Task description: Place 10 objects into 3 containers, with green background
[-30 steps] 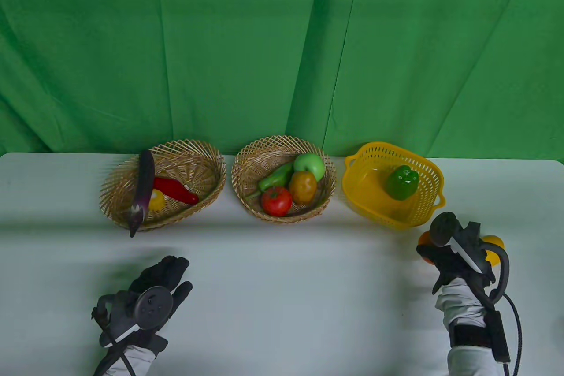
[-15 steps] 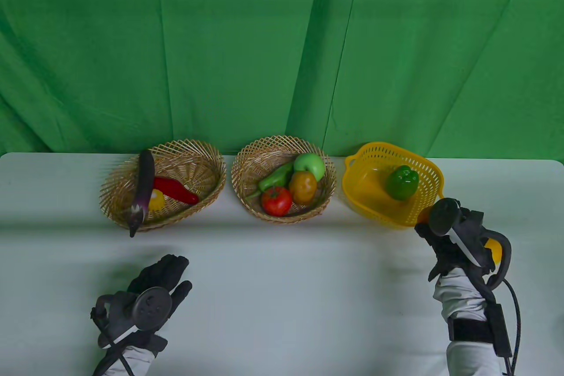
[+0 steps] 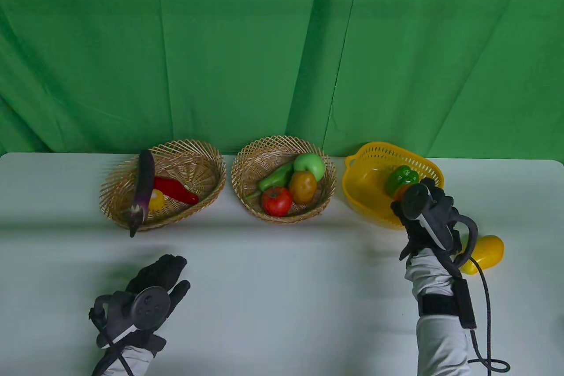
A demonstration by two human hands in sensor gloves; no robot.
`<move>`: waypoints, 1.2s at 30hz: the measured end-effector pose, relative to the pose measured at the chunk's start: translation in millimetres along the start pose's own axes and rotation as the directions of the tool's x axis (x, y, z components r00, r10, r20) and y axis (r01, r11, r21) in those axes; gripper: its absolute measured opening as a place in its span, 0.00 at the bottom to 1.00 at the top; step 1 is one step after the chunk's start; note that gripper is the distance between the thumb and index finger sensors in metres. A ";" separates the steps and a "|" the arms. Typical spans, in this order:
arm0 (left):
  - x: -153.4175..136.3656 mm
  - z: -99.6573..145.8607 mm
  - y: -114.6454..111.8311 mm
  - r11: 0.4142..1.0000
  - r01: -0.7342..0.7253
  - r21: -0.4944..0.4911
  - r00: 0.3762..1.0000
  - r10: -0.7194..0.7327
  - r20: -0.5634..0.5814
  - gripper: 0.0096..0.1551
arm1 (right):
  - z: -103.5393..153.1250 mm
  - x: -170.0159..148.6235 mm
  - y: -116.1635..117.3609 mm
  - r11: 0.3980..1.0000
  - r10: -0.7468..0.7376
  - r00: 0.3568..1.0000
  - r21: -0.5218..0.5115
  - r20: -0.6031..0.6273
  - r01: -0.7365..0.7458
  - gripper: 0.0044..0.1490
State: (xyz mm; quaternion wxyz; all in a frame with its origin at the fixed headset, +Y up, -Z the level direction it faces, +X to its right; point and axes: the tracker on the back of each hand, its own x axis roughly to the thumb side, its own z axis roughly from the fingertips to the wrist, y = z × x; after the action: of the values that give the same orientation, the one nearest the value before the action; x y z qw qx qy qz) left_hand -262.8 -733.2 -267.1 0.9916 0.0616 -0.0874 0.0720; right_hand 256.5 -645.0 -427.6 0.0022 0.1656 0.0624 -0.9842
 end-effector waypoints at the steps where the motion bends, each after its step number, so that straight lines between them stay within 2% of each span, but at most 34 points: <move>1: -0.4 0.1 0.1 1.000 -0.001 0.001 1.000 0.001 -0.002 0.35 | -2.0 3.1 3.9 1.000 0.017 1.000 0.005 -0.001 -0.017 0.60; 8: -3.8 -1.0 -3.4 1.000 0.004 -0.014 1.000 -0.004 -0.012 0.35 | -12.8 12.7 24.7 0.998 0.056 0.998 0.041 -0.018 -0.055 0.59; 16: -5.4 -0.4 -4.4 1.000 0.002 -0.022 1.000 -0.003 -0.020 0.35 | -17.0 13.1 41.5 0.998 0.055 0.998 0.029 -0.025 -0.054 0.57; 20: -5.4 -0.5 -3.5 1.000 0.002 -0.019 1.000 -0.002 -0.021 0.35 | -13.7 10.4 42.0 0.999 0.054 0.998 0.004 -0.014 -0.054 0.56; 28: -4.4 -0.8 -4.0 1.000 0.001 -0.027 1.000 -0.002 -0.017 0.35 | -11.0 -23.0 33.0 1.000 -0.014 0.996 -0.015 -0.088 0.012 0.53; 36: -3.1 -0.8 -3.9 0.999 0.002 -0.034 1.000 -0.002 -0.013 0.35 | -2.4 -74.9 32.5 0.996 -0.084 0.979 -0.041 -0.185 0.078 0.52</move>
State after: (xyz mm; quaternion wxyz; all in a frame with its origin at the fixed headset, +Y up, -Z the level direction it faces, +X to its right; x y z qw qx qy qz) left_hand -265.1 -737.3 -268.9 0.9932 0.0445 -0.0822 0.0700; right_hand 328.9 -678.2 -409.4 -0.0410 0.2545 0.0858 -0.9624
